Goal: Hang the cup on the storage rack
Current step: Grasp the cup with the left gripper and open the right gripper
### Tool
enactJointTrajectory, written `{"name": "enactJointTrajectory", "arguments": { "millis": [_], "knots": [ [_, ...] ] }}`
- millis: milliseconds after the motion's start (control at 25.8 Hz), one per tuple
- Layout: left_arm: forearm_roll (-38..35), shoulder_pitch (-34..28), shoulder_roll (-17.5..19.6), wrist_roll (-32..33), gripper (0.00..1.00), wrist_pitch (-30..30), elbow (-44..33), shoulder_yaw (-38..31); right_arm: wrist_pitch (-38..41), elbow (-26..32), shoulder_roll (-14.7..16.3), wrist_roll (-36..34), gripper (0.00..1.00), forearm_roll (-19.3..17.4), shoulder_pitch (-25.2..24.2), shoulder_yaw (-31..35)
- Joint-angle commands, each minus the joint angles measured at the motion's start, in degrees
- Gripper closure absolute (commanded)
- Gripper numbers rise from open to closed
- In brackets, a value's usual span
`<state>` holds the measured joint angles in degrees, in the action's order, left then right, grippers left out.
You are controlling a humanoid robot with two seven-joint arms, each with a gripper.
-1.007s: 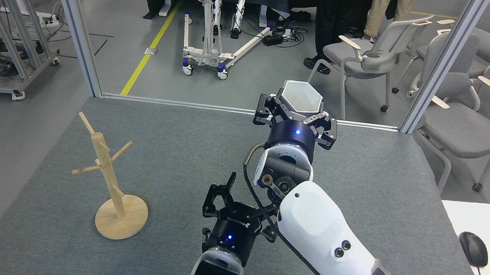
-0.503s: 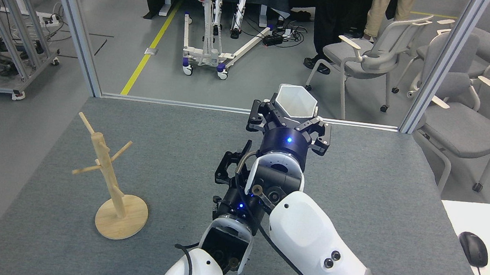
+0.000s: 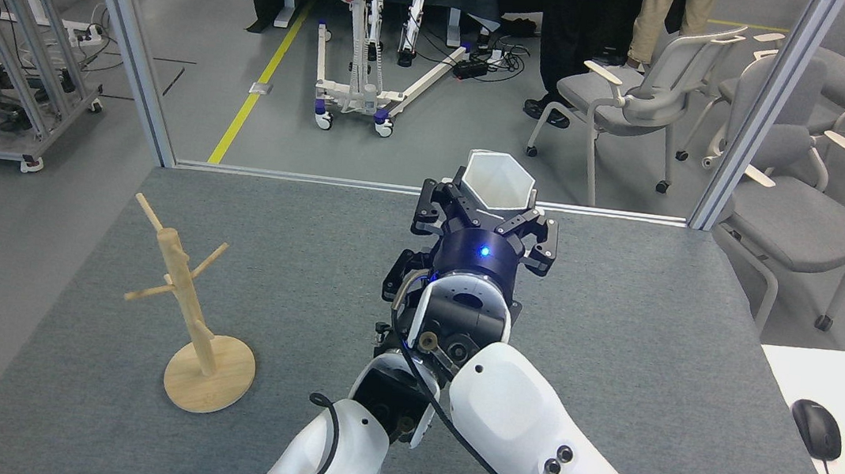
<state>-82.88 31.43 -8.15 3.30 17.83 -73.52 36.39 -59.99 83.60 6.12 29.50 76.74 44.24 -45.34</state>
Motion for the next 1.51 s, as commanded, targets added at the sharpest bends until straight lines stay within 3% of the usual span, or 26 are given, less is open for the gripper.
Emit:
{"name": "enactJointTrajectory", "arguments": {
  "millis": [0,813,1123,1239,1355,1394,1472],
  "knots": [
    [0.18,1.89,-0.02,-0.05,0.10,0.02,1.45,-0.09,-0.01,0.07,-0.23,-0.14,1.00,0.26,-0.38,-0.01],
    [7.12,11.55,-0.11,-1.37,0.11,-1.57,13.23,-0.53,-0.01,0.07,-0.58,-0.06,1.00,0.26,-0.74,-0.10],
    [7.56,11.64,-0.11,-2.43,0.40,-1.74,13.05,-0.26,-0.01,0.07,-0.41,-0.06,1.00,0.26,-0.91,-0.10],
    [7.56,11.55,-0.11,-2.25,0.54,-2.36,12.70,0.09,-0.01,0.07,-0.41,-0.06,1.00,0.26,-1.00,-0.10],
    [7.56,11.47,-0.11,-1.72,0.77,-4.91,12.53,0.09,0.14,0.07,-0.41,-0.06,1.00,0.26,-1.35,-0.01],
    [7.56,11.38,-0.02,-1.72,0.81,-5.70,12.53,0.09,0.49,0.07,-0.41,-0.06,0.94,0.26,-1.44,-0.01],
    [7.39,11.11,-0.02,-1.72,0.85,-6.05,12.44,0.09,0.49,0.07,-0.41,-0.06,0.91,0.26,-1.53,-0.01]
  ]
}}
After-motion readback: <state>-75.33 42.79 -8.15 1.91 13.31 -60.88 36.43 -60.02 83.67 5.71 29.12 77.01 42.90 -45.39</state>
